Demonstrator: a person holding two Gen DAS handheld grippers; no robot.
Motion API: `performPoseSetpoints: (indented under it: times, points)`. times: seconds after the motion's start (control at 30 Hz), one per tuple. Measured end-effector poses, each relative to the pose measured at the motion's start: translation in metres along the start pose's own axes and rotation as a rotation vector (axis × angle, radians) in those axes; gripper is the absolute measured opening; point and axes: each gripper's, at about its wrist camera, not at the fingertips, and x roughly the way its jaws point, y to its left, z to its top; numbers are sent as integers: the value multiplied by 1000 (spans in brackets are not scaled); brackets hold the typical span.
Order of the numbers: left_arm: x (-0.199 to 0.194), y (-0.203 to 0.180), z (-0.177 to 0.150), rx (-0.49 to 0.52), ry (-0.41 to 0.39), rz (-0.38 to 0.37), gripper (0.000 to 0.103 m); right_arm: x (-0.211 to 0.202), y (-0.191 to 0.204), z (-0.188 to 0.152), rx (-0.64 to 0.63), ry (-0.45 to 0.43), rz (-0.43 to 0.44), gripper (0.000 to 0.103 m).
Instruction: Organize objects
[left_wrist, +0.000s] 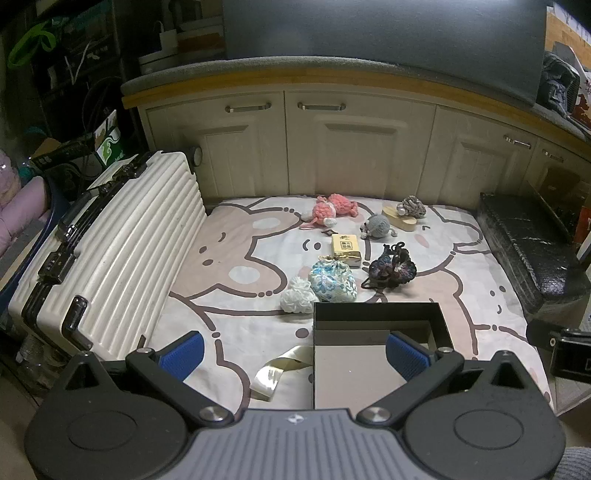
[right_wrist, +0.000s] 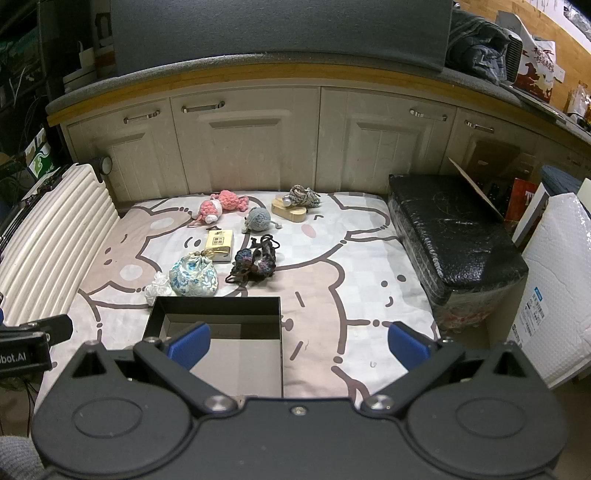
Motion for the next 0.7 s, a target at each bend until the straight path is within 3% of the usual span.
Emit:
performPoseSetpoints:
  times: [0.7]
  points:
    - [5, -5, -3, 4, 2, -3, 103, 1, -1, 2, 0, 2, 4, 103]
